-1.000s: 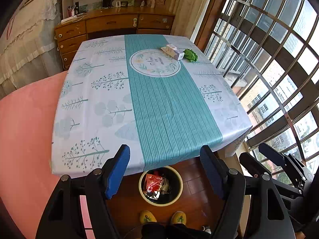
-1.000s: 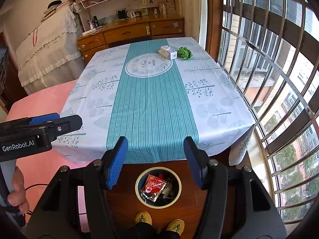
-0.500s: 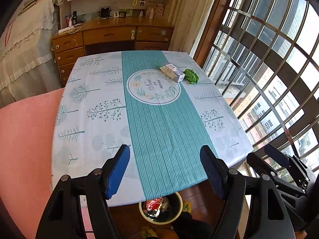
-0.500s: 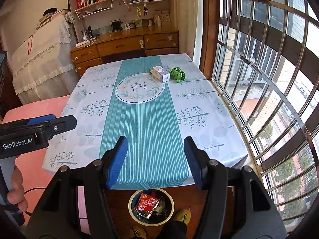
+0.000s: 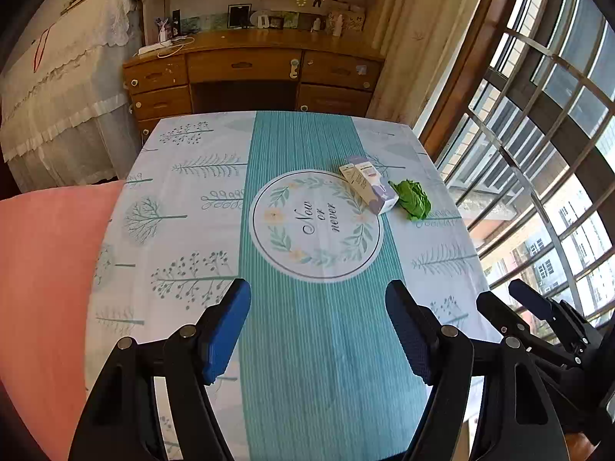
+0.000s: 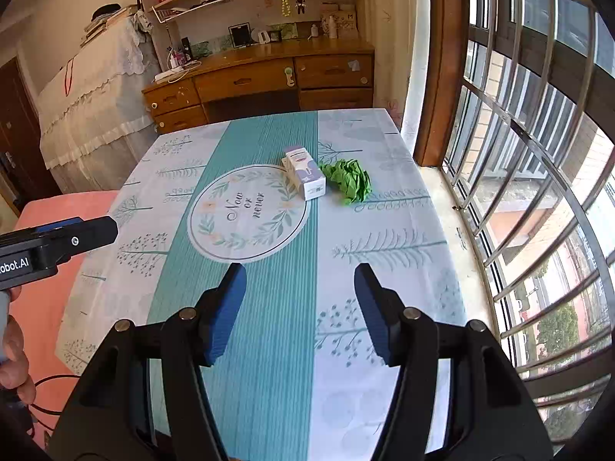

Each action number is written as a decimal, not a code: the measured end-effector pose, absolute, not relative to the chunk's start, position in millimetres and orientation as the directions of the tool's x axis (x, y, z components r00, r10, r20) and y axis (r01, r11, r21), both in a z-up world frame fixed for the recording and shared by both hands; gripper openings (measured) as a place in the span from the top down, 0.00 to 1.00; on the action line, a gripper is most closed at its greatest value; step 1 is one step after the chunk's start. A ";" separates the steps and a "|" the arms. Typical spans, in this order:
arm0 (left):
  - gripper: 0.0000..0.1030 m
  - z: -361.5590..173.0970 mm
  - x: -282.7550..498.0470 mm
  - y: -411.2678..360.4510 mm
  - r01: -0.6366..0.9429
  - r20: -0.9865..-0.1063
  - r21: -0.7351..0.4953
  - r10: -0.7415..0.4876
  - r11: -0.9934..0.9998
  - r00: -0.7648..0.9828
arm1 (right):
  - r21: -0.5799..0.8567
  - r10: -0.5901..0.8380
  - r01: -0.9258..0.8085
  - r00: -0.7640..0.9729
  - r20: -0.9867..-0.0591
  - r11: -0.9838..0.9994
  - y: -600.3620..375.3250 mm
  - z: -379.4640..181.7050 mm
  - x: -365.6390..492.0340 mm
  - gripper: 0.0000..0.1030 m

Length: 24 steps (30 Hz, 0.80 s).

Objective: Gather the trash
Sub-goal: 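Raise both tools back over the table, then grasp the white-and-purple box with the left tool while the right tool grasps the green paper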

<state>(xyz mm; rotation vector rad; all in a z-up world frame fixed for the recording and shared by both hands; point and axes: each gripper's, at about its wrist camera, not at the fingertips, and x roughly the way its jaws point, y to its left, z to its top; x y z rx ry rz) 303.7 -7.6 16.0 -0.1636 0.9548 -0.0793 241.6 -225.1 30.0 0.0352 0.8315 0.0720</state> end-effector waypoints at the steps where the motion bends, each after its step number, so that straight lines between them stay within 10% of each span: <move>1: 0.28 14.5 317.1 -14.5 -0.014 -0.808 -0.173 -0.134 0.985 0.573 | 0.059 0.084 -0.060 0.667 -0.741 0.996 -232.8 27.3 258.1 0.46; 20: 0.28 -67.4 515.0 -105.8 -0.110 -0.884 -0.186 -0.118 0.976 0.452 | 0.147 0.234 -0.218 0.458 -0.858 0.965 -315.7 -91.9 516.3 0.46; 24: 0.28 -77.1 535.1 -109.2 -0.122 -0.891 -0.197 -0.125 0.973 0.436 | 0.173 0.268 -0.254 0.413 -0.870 0.952 -317.6 -112.2 537.3 0.68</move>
